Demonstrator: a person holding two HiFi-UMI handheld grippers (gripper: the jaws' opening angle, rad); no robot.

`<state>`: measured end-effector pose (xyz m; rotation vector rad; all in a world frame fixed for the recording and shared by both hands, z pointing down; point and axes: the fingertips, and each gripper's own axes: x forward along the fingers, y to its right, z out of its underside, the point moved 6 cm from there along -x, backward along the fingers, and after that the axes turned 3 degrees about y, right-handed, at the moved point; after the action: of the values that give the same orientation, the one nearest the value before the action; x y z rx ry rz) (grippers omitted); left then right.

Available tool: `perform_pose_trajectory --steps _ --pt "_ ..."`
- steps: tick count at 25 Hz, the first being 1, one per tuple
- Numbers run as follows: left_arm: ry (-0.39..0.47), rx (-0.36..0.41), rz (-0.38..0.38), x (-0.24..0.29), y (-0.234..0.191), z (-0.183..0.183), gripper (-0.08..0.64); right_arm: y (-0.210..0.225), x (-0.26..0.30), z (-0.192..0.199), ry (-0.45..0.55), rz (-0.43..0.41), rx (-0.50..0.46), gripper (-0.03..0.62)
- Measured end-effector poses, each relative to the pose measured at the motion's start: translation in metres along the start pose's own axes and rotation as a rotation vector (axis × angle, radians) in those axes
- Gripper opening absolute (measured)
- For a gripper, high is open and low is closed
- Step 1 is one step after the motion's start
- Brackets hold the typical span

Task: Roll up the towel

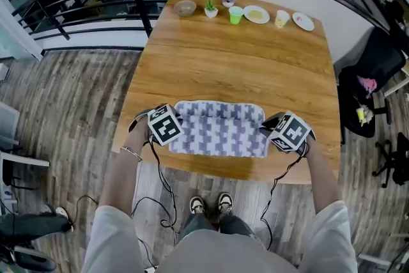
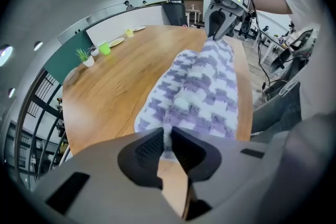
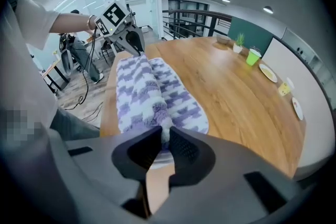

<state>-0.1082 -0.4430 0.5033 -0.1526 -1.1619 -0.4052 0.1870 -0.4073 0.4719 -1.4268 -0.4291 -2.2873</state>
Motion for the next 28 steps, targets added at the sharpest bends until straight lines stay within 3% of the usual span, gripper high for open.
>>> perform_pose_trajectory --steps 7,9,11,14,16,20,25,28 --pt "0.213 -0.122 -0.119 -0.016 -0.028 -0.001 0.157 0.019 -0.009 0.008 0.074 0.133 0.040 0.144" --pt "0.251 -0.100 -0.141 -0.043 -0.028 -0.003 0.167 0.015 -0.030 0.003 0.117 0.153 0.034 0.155" --pt "0.264 -0.015 -0.131 -0.067 -0.007 -0.006 0.166 -0.006 -0.046 -0.001 0.155 0.129 0.005 0.155" --pt "0.194 0.184 -0.060 -0.073 0.056 0.001 0.167 -0.065 -0.042 0.006 0.121 0.035 -0.114 0.158" --pt "0.139 0.243 -0.019 -0.059 0.088 0.010 0.167 -0.094 -0.025 0.020 0.043 0.000 -0.209 0.173" --pt "0.088 0.237 -0.025 -0.022 0.103 0.026 0.167 -0.097 0.014 0.046 -0.045 0.038 -0.283 0.179" --pt "0.033 0.258 -0.072 0.016 0.094 0.037 0.167 -0.072 0.050 0.059 -0.053 0.091 -0.266 0.176" --pt "0.026 0.252 -0.104 0.019 0.098 0.040 0.137 -0.078 0.054 0.060 -0.056 0.133 -0.263 0.096"
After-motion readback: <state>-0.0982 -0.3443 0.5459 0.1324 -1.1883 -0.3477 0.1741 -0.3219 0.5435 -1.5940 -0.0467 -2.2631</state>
